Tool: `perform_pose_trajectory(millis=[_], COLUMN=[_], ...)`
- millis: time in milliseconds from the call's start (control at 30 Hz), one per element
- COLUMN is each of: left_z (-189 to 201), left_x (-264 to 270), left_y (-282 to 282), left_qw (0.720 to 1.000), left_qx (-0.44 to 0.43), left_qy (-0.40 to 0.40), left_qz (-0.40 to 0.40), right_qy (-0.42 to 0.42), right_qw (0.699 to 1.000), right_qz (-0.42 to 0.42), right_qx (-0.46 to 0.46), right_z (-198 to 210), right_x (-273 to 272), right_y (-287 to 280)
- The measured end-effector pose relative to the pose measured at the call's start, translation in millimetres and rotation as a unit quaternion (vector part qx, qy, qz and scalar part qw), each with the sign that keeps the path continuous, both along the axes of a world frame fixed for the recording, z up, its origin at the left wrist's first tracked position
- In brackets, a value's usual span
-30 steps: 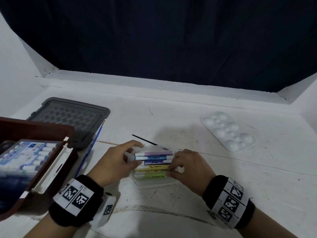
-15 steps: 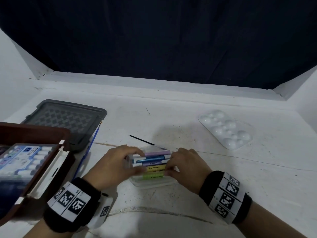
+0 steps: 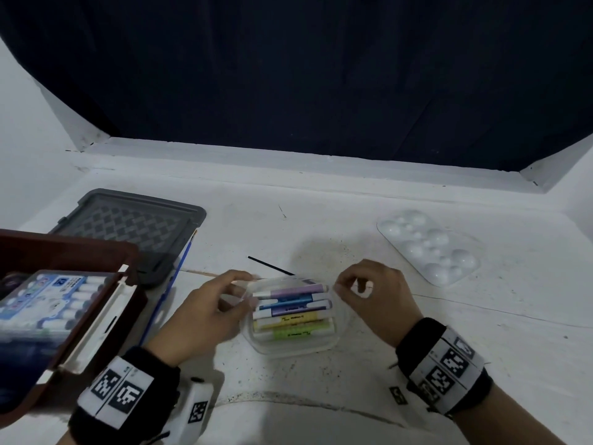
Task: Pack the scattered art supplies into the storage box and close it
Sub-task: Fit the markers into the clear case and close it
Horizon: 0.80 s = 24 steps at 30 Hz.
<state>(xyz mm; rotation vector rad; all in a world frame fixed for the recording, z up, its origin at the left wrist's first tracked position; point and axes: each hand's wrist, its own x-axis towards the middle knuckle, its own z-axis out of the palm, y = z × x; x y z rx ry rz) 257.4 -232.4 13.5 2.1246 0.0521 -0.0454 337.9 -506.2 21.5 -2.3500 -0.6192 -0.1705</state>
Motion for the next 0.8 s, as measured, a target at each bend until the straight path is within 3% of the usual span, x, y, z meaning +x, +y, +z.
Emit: perform_pose_trajectory(millis=[100,233,533,700,800], left_z=[-5.0,-10.1,-9.6,1.4,3.7], left_x=[-6.0,-11.5,-7.7,-9.3,-10.1], left_y=[4.0,-5.3,-4.5,2.2,8.2], left_qw=[0.998,0.994,0.992,0.991,0.991], left_qx=[-0.026,-0.050,-0.102,-0.121,-0.115], left_qy=[0.055,0.092,0.070,0.037,0.025], left_qz=[0.005,-0.010,0.030,0.051,0.058], right_qy=[0.076,0.217,0.207,0.288,0.288], right_qw=[0.995,0.973,0.965,0.952,0.954], right_qz=[-0.053,-0.010,0.040,-0.009,-0.078], right_qx=[0.026,-0.076,-0.154,-0.106,-0.034], right_z=[-9.4,-25.5,-23.1,-25.1,-20.2], right_x=[11.5,19.0,16.4,20.4,23.4], right_y=[-9.9,-13.3,8.1,4.4,-5.7])
